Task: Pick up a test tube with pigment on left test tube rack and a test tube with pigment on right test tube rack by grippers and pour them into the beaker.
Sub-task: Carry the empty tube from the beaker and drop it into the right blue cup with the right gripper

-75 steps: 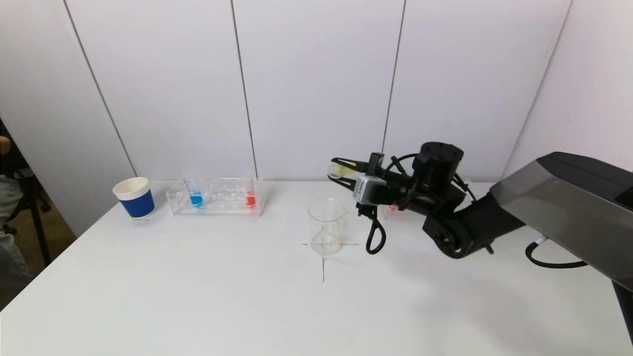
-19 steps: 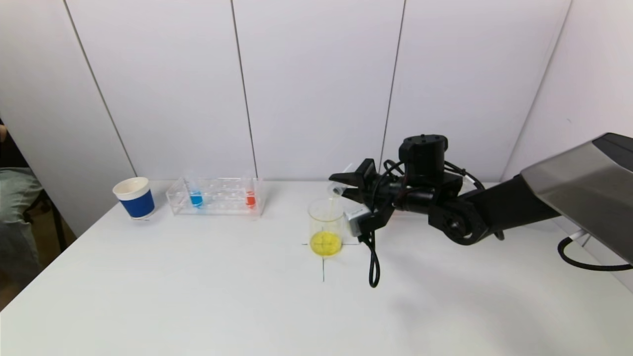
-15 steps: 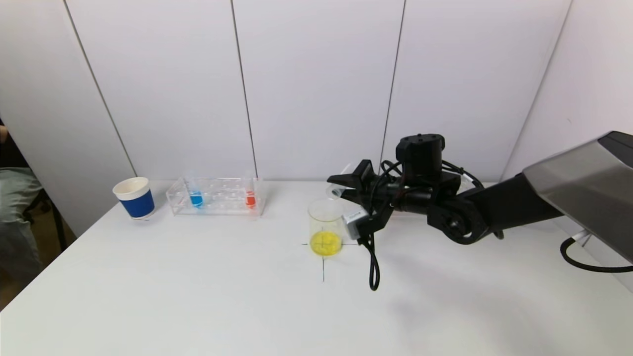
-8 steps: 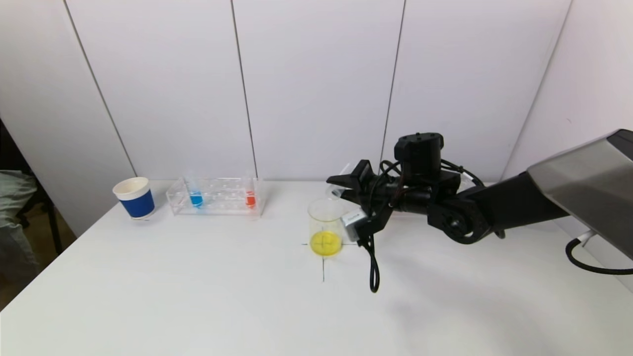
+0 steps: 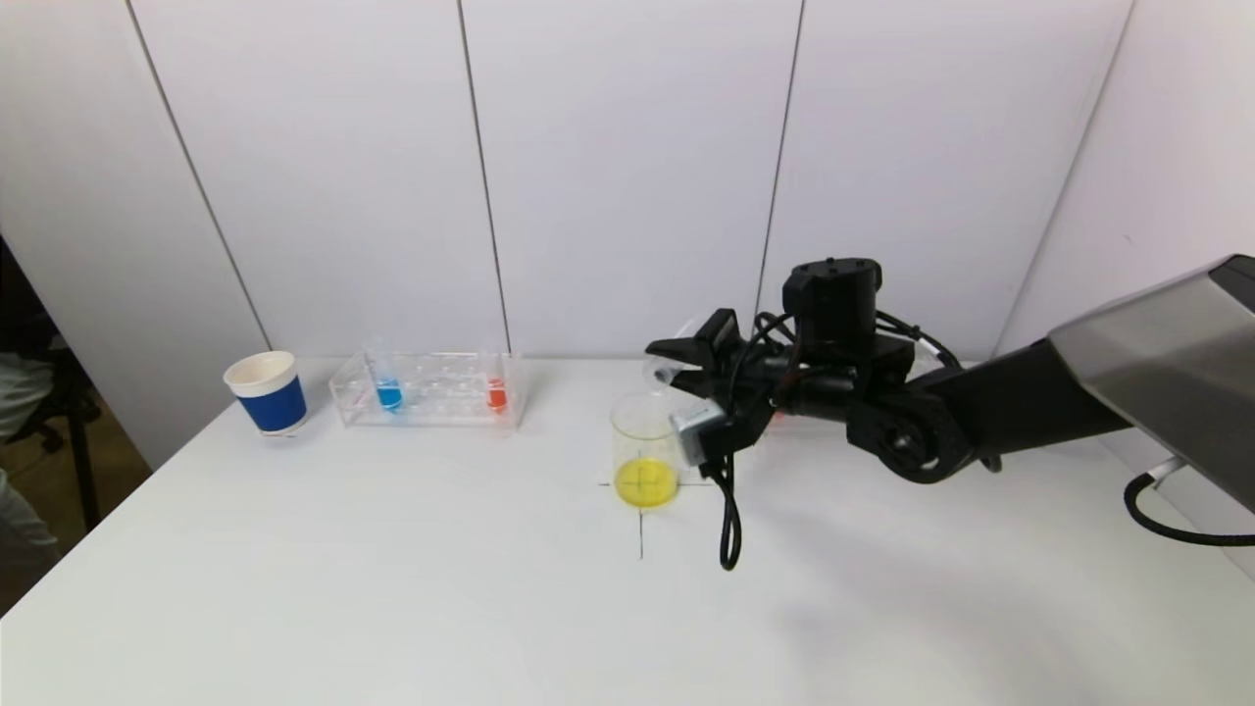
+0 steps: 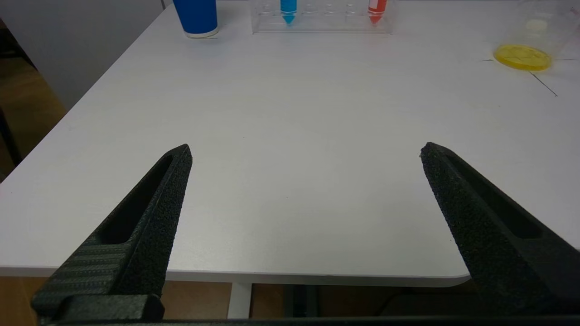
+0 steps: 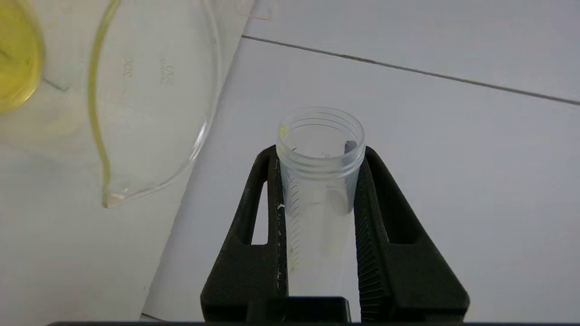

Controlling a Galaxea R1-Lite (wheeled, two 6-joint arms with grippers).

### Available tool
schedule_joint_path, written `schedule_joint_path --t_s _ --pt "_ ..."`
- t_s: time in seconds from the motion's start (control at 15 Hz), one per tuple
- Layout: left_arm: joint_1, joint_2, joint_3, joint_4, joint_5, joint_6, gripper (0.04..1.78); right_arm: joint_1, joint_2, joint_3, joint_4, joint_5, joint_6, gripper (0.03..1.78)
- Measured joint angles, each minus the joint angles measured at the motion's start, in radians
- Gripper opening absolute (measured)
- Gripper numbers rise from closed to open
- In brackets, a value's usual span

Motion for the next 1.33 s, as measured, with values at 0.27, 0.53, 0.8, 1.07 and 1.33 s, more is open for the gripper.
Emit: schedule_joint_path --t_s 0.27,0.53,0.8,1.07,1.33 --pt "0.000 0.000 0.000 0.000 0.000 0.000 1.76 0.005 -0.007 -0.007 -0.197 -0.026 0.344 0.48" --pt "0.000 0.000 0.000 0.000 0.000 0.000 1.76 0.004 -0.047 -0.010 -0.264 -0.137 0.672 0.48" --pt "0.000 0.000 0.000 0.000 0.000 -0.001 1.76 -0.012 -0.112 -0.012 -0.266 -0.299 1.041 0.48" --pt "0.000 0.000 0.000 0.000 0.000 0.000 1.76 -0.047 -0.213 -0.005 -0.167 -0.421 1.347 0.48" --pt "0.000 0.000 0.000 0.000 0.000 0.000 1.76 -0.122 -0.311 -0.022 0.019 -0.545 1.562 0.48"
